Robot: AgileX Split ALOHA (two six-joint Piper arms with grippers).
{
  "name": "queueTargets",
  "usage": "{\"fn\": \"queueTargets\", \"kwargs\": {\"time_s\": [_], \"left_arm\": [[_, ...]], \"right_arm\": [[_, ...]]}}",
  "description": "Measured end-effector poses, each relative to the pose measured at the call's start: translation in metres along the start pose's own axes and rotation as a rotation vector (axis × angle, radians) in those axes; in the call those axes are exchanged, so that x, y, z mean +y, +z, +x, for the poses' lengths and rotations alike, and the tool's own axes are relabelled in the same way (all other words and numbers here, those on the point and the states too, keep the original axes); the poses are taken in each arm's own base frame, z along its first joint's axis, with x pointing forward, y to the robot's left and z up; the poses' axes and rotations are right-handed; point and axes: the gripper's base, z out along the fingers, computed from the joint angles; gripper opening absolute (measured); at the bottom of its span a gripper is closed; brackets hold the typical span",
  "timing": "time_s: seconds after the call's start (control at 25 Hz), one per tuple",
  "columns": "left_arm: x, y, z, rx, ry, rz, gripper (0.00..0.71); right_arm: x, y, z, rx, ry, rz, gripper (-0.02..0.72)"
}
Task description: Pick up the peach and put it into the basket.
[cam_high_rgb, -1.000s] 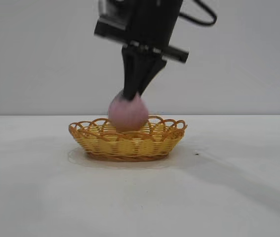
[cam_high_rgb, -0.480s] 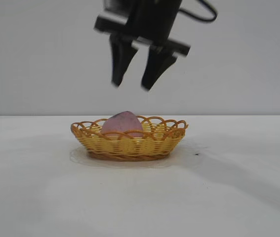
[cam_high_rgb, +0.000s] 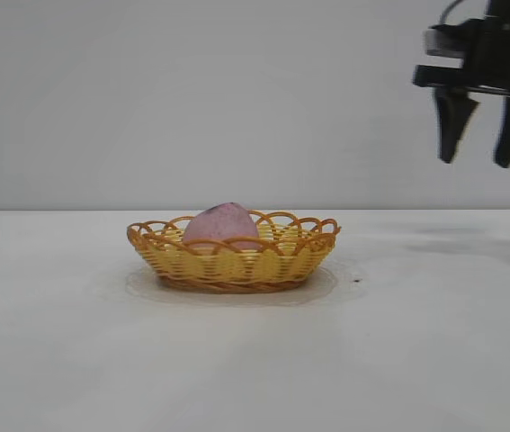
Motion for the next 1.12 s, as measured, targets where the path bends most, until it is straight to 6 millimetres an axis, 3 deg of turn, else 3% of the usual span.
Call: {"fn": "queueTargets", "kwargs": {"time_s": [0.2, 0.36, 0.48, 0.6, 0.72, 0.88, 1.12], "left_arm": [[0.0, 0.0, 0.0, 0.0, 0.0, 0.0, 0.428], [0.0, 0.0, 0.0, 0.0, 0.0, 0.0, 0.428], [0.0, 0.0, 0.0, 0.0, 0.0, 0.0, 0.428], [0.0, 0.0, 0.0, 0.0, 0.0, 0.0, 0.428], [0.0, 0.0, 0.0, 0.0, 0.0, 0.0, 0.428], [0.0, 0.0, 0.0, 0.0, 0.0, 0.0, 0.428], [0.0, 0.0, 0.0, 0.0, -0.001, -0.001, 0.428]], "right_arm": [[-0.006, -0.01, 0.003, 0.018, 0.026, -0.006, 0.428], [-0.001, -0.044, 0.026, -0.008, 0.02, -0.005, 0.428], [0.002, -0.069, 0.078, -0.047, 0.02, 0.011, 0.428], [0.004, -0.088, 0.153, -0.042, 0.024, 0.018, 0.428], [0.007, -0.11, 0.21, -0.077, 0.012, 0.025, 0.428], [0.011, -0.132, 0.266, -0.148, -0.008, 0.027, 0.428], [0.013, -0.155, 0.33, -0.307, -0.024, 0.043, 0.428]]}}
